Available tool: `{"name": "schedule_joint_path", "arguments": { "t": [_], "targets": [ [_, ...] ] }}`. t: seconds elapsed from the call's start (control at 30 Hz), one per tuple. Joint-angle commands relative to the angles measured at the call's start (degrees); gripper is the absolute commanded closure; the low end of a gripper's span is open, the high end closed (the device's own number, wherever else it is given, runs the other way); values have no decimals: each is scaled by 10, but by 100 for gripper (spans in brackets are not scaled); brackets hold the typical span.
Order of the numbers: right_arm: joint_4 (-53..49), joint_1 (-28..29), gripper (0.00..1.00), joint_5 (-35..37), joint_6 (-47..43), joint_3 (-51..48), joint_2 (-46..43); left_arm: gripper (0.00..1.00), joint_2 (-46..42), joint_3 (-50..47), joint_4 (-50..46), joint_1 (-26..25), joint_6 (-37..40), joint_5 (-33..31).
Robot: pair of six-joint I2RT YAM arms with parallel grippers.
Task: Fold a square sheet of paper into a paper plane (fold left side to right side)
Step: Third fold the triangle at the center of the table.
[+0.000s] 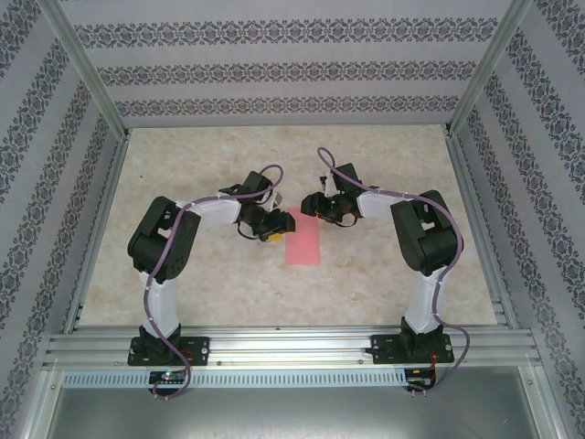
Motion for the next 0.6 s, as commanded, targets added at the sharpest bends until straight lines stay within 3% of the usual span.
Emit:
{"name": "schedule_joint_path", "arguments": {
  "t": [0.0, 0.33, 0.57],
  "targets": [
    [-29, 9, 48, 8, -10, 0, 17, 47, 23, 22, 7, -14, 9, -8],
    [-25, 9, 48, 8, -7, 0, 19, 47, 31, 37, -13, -33, 9, -19],
    [-24, 10, 48, 9, -6, 1, 19, 54, 29, 41, -23, -42, 7, -29]
  ]
}}
